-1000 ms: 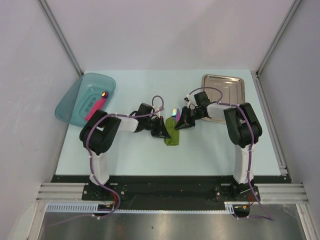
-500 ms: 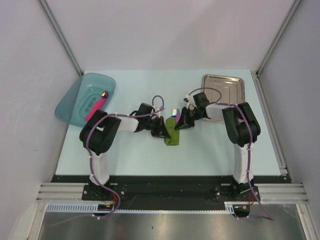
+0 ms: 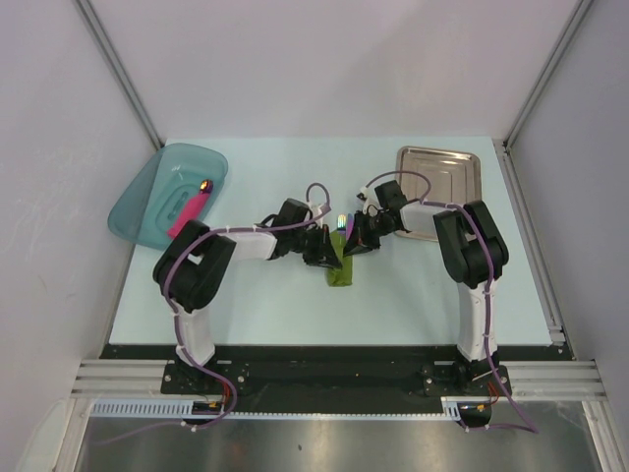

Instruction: Place the utensils on the paper napkin and roll it up

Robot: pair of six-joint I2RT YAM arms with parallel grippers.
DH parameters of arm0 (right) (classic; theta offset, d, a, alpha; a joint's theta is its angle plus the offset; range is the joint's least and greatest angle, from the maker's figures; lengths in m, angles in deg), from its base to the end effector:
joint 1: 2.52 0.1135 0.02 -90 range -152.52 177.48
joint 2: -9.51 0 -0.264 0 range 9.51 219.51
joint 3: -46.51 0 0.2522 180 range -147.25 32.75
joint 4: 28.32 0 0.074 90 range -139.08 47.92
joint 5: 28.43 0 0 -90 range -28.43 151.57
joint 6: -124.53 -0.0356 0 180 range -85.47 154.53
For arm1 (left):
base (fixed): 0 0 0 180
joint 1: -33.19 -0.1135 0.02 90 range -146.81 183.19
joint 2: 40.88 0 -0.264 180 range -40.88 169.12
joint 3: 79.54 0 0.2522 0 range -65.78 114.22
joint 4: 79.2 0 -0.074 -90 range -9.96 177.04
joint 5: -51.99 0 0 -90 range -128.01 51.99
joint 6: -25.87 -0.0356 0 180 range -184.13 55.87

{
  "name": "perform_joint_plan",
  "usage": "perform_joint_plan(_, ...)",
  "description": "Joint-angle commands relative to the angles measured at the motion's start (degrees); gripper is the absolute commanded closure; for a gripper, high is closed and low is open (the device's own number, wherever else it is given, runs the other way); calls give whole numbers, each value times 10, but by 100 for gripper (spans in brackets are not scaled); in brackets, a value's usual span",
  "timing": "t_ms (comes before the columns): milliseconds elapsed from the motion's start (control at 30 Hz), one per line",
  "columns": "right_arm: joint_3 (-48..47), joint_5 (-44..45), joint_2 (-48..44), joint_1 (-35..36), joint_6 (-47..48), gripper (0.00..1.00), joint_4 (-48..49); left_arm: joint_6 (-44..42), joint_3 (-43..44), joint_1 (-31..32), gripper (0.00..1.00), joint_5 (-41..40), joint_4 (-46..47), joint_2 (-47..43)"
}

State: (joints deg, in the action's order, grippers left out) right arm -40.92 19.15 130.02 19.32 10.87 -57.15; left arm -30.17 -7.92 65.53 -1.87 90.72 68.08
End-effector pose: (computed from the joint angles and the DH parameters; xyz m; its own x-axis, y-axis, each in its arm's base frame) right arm 0.3740 0.1758 0.1148 -0.9786 -0.0730 -0.1925 -0.1930 0.6511 0.7340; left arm 0.3063 -0.2188 0.1345 -0.9457 0.0648 -0.3186 0.2904 0.6089 -0.7382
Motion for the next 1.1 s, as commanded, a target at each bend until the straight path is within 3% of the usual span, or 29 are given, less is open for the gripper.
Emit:
perform_joint_plan(0, -2, 60, 25, 7, 27, 96, -30, 2, 22, 11, 95, 0, 22, -5)
perform_joint_plan(800, 2, 60, 24, -2, 29, 97, -36, 30, 12, 59, 97, 44, 130, 91)
perform_joint_plan(1067, -57, 44, -25, -41, 56, 82, -106, 17, -28, 50, 95, 53, 125, 99)
